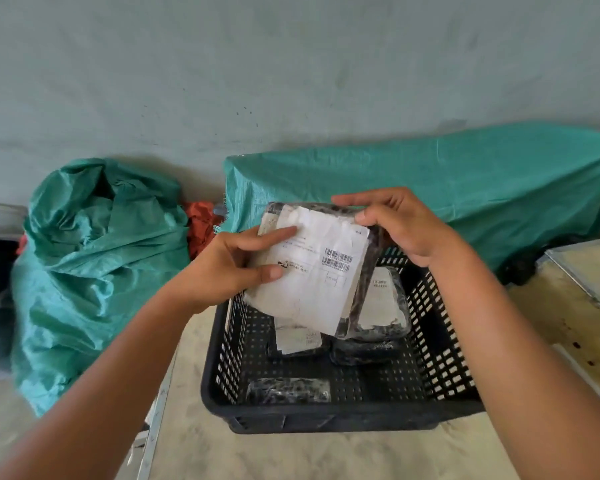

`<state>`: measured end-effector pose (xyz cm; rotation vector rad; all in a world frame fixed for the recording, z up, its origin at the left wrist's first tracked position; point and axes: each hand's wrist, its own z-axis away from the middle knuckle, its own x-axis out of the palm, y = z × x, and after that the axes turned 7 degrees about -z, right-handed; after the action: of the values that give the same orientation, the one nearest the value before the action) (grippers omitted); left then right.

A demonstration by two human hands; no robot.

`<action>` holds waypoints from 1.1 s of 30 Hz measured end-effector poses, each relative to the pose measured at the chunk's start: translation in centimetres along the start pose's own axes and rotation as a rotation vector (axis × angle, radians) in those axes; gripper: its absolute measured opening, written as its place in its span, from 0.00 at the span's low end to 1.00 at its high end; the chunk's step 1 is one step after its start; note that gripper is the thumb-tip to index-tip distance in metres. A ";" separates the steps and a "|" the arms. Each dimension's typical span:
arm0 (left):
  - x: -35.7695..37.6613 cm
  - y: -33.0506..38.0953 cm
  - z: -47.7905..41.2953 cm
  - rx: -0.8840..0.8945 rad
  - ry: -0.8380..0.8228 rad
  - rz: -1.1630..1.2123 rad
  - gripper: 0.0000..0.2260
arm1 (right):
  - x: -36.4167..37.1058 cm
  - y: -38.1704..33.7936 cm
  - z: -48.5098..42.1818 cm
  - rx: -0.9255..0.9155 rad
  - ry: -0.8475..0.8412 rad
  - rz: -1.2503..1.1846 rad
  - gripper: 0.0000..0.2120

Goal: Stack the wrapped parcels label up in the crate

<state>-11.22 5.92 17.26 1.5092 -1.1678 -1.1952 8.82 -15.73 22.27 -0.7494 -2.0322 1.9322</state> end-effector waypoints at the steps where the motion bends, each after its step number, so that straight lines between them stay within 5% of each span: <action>1: 0.1 -0.1 -0.1 -0.001 0.005 0.035 0.25 | -0.1 0.0 -0.1 -0.011 0.031 -0.027 0.16; 8: 0.7 -3.0 -0.6 -0.057 0.184 0.303 0.24 | 0.8 2.4 -0.1 -0.084 0.217 -0.156 0.16; 14: 0.5 -5.6 -1.0 -0.195 0.315 0.402 0.23 | 2.7 6.1 1.6 0.055 0.032 -0.137 0.34; 21: 0.9 -8.5 -1.9 -0.344 0.268 0.018 0.26 | 4.6 10.3 0.8 0.236 0.057 0.151 0.50; 24: 2.2 -11.8 -3.3 -0.528 0.189 -0.134 0.29 | 4.6 15.1 0.1 0.380 0.089 0.102 0.48; 33: 4.4 -17.0 -4.8 -0.713 0.028 -0.479 0.33 | 7.4 21.0 -0.8 0.531 0.078 0.260 0.50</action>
<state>-3.48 5.19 0.76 1.2510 -0.2760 -1.6697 7.21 -11.35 0.53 -0.9579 -1.3246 2.3891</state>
